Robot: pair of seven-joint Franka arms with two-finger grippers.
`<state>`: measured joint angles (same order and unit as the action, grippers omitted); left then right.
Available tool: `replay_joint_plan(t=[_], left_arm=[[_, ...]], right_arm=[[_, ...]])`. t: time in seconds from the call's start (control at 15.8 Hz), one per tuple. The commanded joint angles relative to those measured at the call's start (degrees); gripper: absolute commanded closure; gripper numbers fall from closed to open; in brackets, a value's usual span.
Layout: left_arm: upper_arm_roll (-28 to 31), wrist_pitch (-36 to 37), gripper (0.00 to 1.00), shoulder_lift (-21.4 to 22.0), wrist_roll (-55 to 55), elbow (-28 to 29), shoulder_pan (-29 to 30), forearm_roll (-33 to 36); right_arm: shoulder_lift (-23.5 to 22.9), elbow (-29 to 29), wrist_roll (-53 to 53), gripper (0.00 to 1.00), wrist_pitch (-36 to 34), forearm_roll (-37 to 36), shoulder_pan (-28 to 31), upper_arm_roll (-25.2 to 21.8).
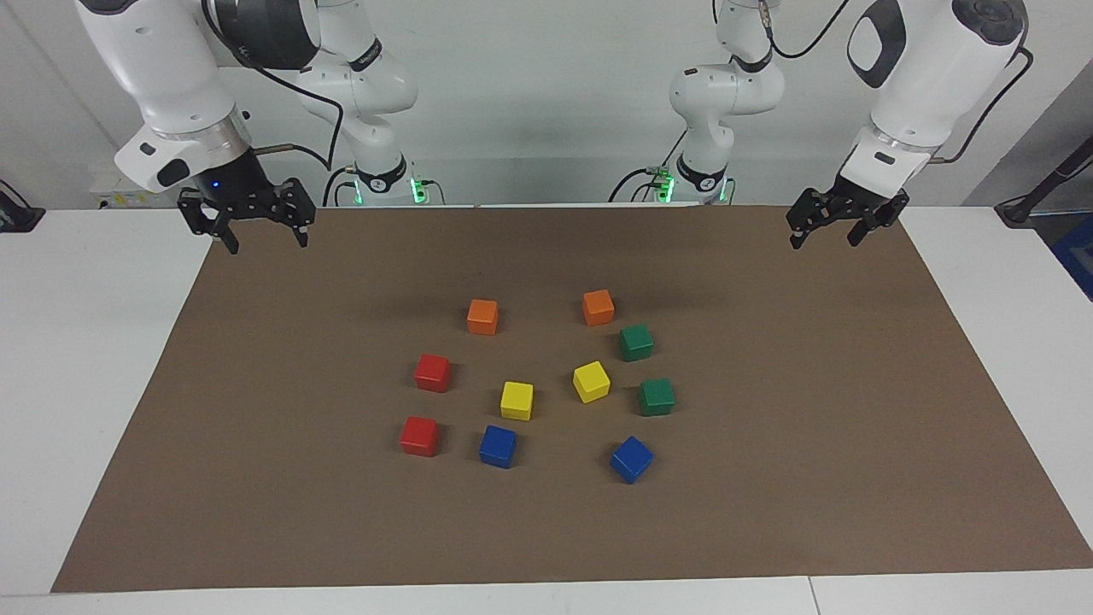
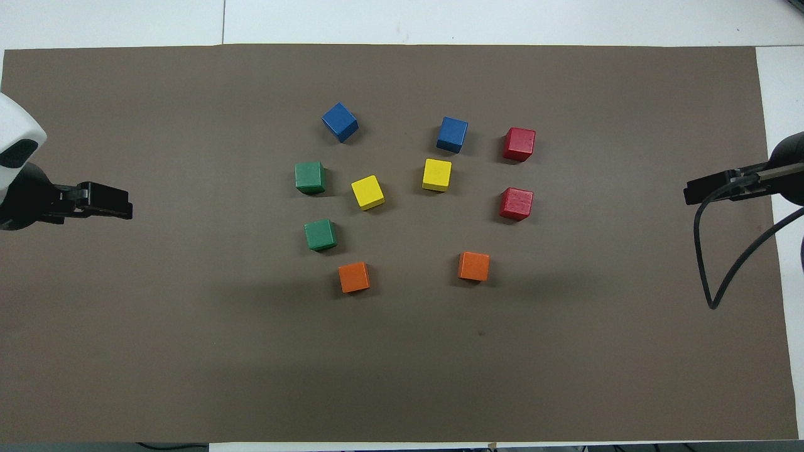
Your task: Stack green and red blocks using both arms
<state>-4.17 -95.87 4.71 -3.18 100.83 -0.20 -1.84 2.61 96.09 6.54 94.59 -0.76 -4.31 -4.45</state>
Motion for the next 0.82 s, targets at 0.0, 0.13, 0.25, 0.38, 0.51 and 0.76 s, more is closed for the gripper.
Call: replay_joint_plan(t=[0.0,0.13,0.25,0.38,0.51,0.76], left_arm=[[0.04,-1.08,0.0,1.71,0.54,2.0,0.29,-1.06],[0.13,-1.07,0.0,1.71,0.63,2.0,0.29,-0.97],[0.13,-0.81,0.0,1.71,0.37,1.83,0.29,-0.97],[0.04,-0.81,0.0,1.79,-0.07,1.48,0.29,-0.97],[-0.13,-1.94,0.0,1.97,-4.0,2.17,0.12,-1.06],[-0.49,-11.16,0.0,-2.76,-21.66,4.64,-9.01,-1.06]], right_arm=[[0.38,-0.21,-0.47,0.0,-0.81,0.84,0.8,0.4],[0.38,-0.21,-0.47,0.0,-0.9,0.76,0.8,0.4],[0.47,-0.21,-0.56,0.0,-0.9,0.76,0.71,0.4],[0.47,-0.21,-0.56,0.0,-0.9,0.76,0.8,0.4],[0.47,-0.21,-0.56,0.0,-0.9,0.76,0.8,0.4],[0.82,-0.12,-0.65,0.0,-1.42,0.76,0.8,0.32]])
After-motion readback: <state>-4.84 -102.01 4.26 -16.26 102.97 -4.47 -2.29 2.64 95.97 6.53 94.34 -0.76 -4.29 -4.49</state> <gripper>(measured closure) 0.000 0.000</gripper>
